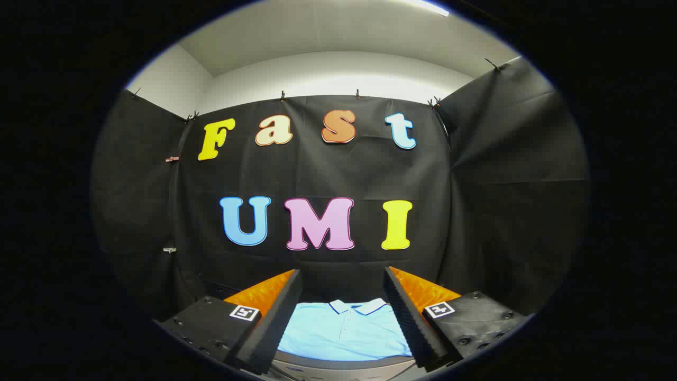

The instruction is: Put the clothes into the washing machine and then close the washing machine lid.

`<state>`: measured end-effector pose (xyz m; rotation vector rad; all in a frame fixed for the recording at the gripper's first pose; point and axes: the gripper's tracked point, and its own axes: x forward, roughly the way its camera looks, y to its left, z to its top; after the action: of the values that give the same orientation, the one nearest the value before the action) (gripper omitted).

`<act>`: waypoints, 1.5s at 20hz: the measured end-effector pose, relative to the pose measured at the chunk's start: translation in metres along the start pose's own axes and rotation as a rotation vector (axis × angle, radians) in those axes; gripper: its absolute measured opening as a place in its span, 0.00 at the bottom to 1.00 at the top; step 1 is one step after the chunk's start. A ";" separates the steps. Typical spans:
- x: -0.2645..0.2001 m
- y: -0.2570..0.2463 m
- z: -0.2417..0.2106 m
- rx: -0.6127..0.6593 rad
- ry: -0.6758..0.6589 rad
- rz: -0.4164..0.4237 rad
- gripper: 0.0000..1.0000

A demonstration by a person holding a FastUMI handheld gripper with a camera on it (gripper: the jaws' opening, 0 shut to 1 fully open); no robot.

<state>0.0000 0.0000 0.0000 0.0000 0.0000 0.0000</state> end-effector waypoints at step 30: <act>0.027 0.021 -0.018 0.017 0.046 0.059 0.97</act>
<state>0.0273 0.0209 -0.0175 0.0173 0.0457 0.0591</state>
